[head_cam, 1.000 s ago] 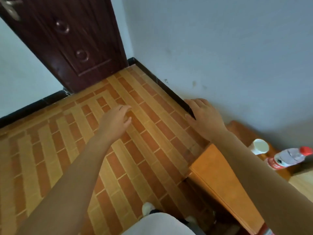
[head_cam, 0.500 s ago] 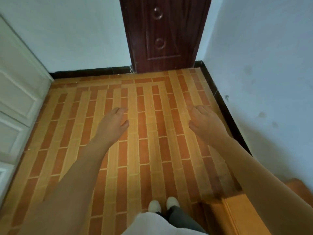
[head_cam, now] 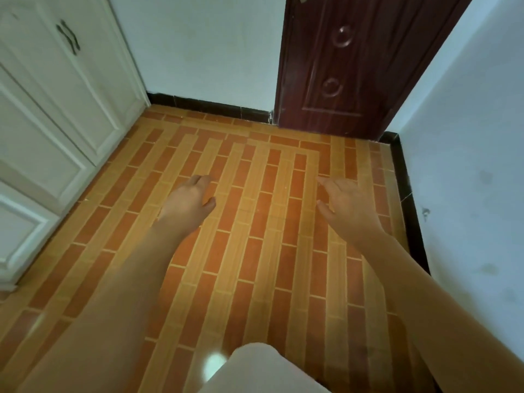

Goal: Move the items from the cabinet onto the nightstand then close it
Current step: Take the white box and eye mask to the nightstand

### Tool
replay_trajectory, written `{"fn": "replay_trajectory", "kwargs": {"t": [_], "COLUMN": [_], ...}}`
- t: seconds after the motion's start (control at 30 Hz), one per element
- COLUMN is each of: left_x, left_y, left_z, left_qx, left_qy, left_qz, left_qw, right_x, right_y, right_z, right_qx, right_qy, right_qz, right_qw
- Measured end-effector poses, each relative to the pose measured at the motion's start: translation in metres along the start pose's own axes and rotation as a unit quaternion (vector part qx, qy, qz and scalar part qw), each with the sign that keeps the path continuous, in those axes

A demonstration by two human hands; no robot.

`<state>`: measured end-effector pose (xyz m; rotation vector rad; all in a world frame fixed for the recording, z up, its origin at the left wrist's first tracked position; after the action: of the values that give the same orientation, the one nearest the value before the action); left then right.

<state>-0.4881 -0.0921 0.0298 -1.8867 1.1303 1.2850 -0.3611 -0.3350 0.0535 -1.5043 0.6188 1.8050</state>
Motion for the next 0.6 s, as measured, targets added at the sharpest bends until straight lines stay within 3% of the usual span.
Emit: {"fn": "replay_trajectory", "kwargs": {"t": [0.27,0.6], "left_x": [0.005,0.002], "left_y": [-0.041,-0.147], "left_z": [0.0,0.048], "left_qx": [-0.039,-0.061], "left_qy": [-0.01,-0.012], "left_qz": [0.0,0.0], "left_qw": [0.999,0.998], "right_x": [0.009,0.035], "right_y": [-0.059,-0.188], "right_z": [-0.013,0.009], "right_qx": [-0.034,-0.085], "right_qy": [-0.012,-0.003], "right_qz": [0.036,0.021], "right_qw": [0.999,0.996]}}
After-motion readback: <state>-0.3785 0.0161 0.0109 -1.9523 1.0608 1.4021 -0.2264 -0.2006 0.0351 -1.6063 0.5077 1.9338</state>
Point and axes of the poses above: each hand's wrist, its own y-axis away from the middle knuckle, its own x-axis out of the palm, z = x × y, the point moved 5 cm from there along -y, towards the middle knuckle, and after that the axes turned 2 degrees about -z, right-handed, at the moved point
